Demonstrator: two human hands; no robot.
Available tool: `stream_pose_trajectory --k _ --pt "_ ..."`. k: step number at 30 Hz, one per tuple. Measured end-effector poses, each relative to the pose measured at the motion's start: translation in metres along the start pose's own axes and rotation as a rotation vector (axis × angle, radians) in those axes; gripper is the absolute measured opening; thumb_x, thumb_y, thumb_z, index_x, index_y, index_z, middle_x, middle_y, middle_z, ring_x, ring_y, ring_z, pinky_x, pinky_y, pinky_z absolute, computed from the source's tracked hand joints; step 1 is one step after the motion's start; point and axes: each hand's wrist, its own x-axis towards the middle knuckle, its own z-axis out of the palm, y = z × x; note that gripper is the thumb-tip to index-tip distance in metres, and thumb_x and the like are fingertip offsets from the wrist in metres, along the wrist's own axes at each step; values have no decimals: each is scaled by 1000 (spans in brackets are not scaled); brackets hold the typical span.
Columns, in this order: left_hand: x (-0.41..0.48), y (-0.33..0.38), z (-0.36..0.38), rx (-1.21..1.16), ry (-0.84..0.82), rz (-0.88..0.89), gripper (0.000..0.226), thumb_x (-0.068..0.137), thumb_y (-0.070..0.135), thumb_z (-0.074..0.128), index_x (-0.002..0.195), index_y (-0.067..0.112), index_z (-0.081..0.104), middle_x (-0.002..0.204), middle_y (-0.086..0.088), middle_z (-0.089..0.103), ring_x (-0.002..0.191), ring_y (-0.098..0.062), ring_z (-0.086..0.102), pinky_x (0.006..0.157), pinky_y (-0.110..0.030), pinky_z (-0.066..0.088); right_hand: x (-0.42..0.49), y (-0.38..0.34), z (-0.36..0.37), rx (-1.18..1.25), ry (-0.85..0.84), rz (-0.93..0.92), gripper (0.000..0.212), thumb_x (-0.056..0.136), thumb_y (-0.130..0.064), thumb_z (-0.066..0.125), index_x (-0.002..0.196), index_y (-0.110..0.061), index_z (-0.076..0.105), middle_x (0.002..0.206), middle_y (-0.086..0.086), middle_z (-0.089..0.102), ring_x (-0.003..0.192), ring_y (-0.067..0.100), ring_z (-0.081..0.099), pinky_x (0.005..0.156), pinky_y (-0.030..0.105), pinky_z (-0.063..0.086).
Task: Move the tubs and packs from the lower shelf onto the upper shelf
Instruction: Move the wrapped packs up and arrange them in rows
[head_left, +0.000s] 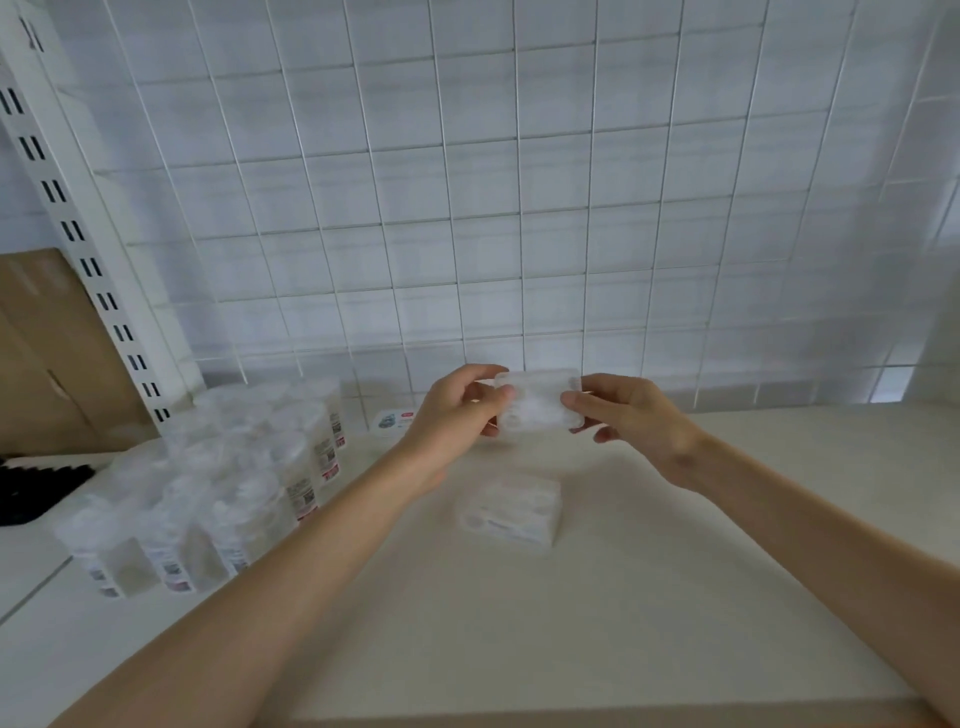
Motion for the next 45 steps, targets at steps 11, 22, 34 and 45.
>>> stream_pose_trajectory --k 11,22,34,45 --pt "-4 15 -8 -5 36 -217 51 101 55 34 91 14 62 72 -11 69 60 -22 62 67 -32 51 -4 -11 3 143 21 -205 34 82 3 72 110 -15 71 104 -1 74 94 12 69 84 20 52" --pt "-12 15 -3 -215 -31 -125 34 91 11 65 121 27 63 97 -8 75 77 -20 70 71 -28 54 -7 -10 5 50 -102 -103 35 86 11 54 96 -18 72 112 3 71 93 15 62 81 23 50" --pt "-12 11 0 -79 -86 -69 39 94 23 63 132 27 55 93 3 75 83 -12 65 77 -28 47 -6 -13 17 205 -39 52 21 91 -10 64 108 -9 52 100 12 74 89 25 72 73 31 55" --pt "-11 6 2 -17 -145 -83 28 94 18 64 121 15 61 100 -6 74 80 -13 68 75 -29 49 -5 -7 10 28 -18 5 65 84 -16 76 139 -20 41 116 2 65 103 16 66 83 26 54"
